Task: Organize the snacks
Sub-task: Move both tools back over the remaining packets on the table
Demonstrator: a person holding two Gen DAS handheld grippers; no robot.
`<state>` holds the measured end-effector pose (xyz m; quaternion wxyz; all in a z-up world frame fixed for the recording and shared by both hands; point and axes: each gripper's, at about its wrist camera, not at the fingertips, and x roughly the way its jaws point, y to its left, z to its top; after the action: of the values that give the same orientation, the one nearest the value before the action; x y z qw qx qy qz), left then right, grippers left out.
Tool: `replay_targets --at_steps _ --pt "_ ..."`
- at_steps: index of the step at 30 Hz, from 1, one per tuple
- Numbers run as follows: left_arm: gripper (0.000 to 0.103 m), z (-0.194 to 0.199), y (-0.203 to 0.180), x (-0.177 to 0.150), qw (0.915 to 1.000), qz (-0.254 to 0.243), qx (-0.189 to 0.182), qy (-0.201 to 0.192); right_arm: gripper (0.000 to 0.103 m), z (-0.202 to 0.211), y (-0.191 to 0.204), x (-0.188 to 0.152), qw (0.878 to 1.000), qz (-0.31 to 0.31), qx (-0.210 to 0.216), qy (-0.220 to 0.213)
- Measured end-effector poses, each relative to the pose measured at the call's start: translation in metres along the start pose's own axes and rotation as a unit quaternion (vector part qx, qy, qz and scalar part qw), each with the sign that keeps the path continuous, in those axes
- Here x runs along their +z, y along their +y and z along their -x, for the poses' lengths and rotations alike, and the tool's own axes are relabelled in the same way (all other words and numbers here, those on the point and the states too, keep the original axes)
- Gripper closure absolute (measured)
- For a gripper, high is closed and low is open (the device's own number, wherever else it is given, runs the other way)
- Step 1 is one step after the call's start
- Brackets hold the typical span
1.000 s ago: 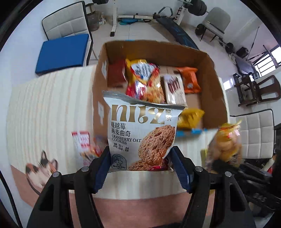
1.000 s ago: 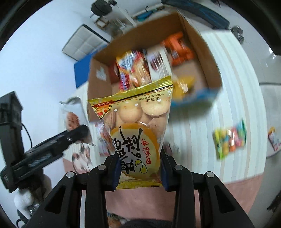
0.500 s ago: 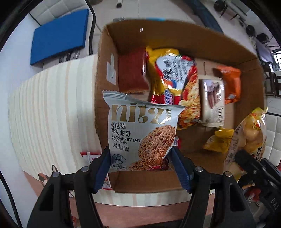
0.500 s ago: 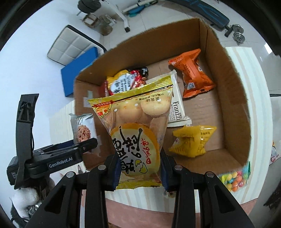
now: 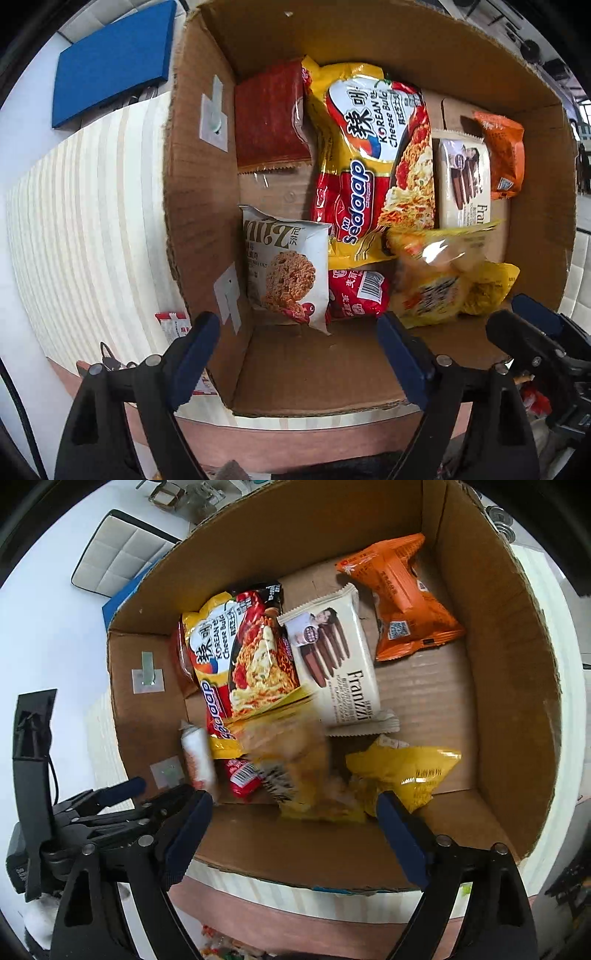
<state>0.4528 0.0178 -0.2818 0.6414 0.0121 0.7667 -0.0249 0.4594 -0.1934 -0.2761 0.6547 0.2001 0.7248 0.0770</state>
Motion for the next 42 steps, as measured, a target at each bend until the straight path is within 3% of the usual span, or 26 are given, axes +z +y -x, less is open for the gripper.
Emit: replay_targets --at_steps 4,15,29,33,42 --pt "0.016 0.007 0.000 -0.009 0.9999 0.001 -0.008 -0.013 0.010 0.008 0.003 -0.004 0.999 0.025 -0.038 -0.012" --pt "0.016 0.062 -0.001 -0.063 0.9878 0.021 -0.013 -0.153 0.010 0.048 0.019 -0.042 0.986 0.085 -0.096 -0.102" --pt "0.016 0.088 -0.020 -0.137 0.9707 0.030 0.004 -0.238 0.010 0.085 0.007 -0.110 0.977 0.086 -0.093 -0.173" --pt "0.016 0.082 -0.034 -0.159 0.9683 0.031 0.000 -0.248 0.010 0.090 -0.024 -0.128 0.978 0.063 -0.086 -0.178" --pt "0.016 0.002 -0.082 -0.170 0.9858 0.001 -0.021 -0.167 0.010 0.048 -0.137 -0.146 0.987 -0.027 -0.097 -0.122"
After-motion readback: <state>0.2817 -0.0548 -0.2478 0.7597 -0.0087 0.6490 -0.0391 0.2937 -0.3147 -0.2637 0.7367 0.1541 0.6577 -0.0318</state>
